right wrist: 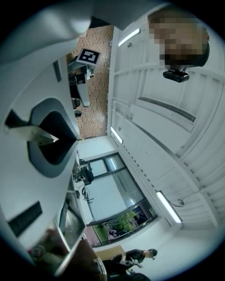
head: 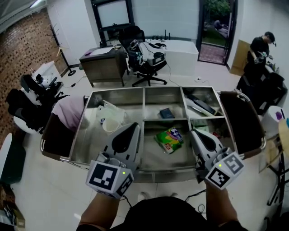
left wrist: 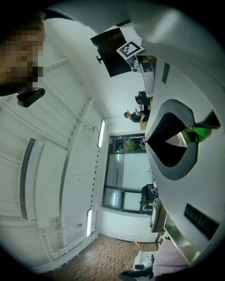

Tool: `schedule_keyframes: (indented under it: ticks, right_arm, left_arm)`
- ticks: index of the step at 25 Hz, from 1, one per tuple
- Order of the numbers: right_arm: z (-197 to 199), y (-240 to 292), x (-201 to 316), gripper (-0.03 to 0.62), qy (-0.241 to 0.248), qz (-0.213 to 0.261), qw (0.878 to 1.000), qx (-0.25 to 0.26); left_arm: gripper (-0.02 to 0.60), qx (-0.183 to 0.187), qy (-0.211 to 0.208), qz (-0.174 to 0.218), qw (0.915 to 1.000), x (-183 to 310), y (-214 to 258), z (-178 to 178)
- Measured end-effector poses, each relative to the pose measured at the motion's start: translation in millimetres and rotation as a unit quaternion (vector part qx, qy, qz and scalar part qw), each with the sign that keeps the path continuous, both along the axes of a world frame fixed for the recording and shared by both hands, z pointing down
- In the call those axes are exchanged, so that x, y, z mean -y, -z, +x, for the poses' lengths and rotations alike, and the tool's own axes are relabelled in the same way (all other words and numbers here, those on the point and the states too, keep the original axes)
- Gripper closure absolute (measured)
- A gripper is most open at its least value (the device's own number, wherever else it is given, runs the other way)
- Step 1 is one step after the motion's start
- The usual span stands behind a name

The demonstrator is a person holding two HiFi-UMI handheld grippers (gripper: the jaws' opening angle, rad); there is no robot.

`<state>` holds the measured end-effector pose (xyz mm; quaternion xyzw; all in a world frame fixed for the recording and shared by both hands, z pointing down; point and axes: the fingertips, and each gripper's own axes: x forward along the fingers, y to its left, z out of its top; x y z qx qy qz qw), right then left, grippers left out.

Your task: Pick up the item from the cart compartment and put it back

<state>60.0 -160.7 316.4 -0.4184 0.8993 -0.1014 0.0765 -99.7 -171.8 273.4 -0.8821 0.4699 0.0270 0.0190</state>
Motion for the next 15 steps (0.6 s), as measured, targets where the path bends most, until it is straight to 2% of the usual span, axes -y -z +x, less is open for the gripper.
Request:
schedule_keyframes:
  ticks: [11,15]
  right_arm:
    - [-1.6,-5.9,-6.8,0.582,0.003,0.001,1.0,-0.009]
    - [0.4,-9.9,-7.8,0.582,-0.004,0.002,1.0,-0.023]
  left_arm:
    - [0.581,-0.019,0.019,-0.022,0.9994,-20.0,-31.9,-22.6]
    - [0.581,-0.014,0.021,-0.033,0.9991,-24.0,-45.0,-26.6]
